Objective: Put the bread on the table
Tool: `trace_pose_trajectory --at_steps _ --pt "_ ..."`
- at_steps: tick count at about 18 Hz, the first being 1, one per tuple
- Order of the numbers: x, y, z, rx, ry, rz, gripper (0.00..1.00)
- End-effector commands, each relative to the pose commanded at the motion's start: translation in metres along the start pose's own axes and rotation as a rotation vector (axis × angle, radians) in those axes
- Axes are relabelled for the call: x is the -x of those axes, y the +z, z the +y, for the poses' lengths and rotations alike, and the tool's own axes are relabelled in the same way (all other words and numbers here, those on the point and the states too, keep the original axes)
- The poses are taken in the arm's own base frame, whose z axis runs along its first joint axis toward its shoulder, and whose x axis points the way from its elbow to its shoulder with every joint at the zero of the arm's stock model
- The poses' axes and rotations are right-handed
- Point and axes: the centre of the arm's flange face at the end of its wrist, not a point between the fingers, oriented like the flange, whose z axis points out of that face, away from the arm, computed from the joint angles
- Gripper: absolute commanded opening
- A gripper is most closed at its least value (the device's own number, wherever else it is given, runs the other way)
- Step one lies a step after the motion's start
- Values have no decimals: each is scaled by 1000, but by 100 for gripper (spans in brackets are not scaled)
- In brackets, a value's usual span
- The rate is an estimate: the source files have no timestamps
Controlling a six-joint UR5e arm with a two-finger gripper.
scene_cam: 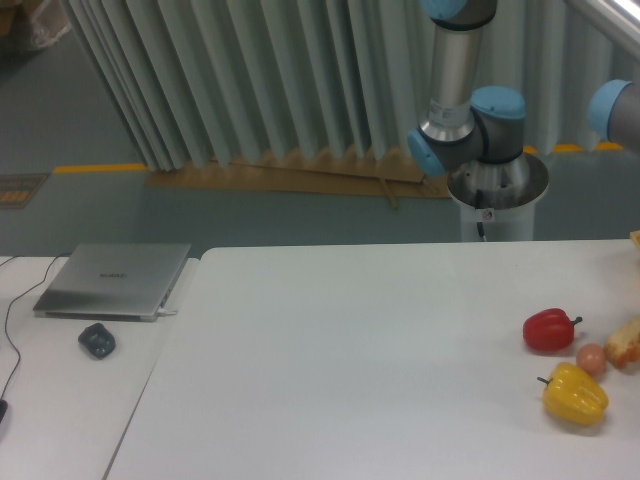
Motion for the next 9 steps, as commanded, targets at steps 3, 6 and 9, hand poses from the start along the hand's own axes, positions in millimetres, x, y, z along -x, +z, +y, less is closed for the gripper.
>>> trace_pose_trajectory --at_steps 3,6,9 --pt "-2 1 10 0 -9 1 100" --pt "-3 1 15 -1 -17 1 100" --pt "-3 1 16 -1 -1 1 100"
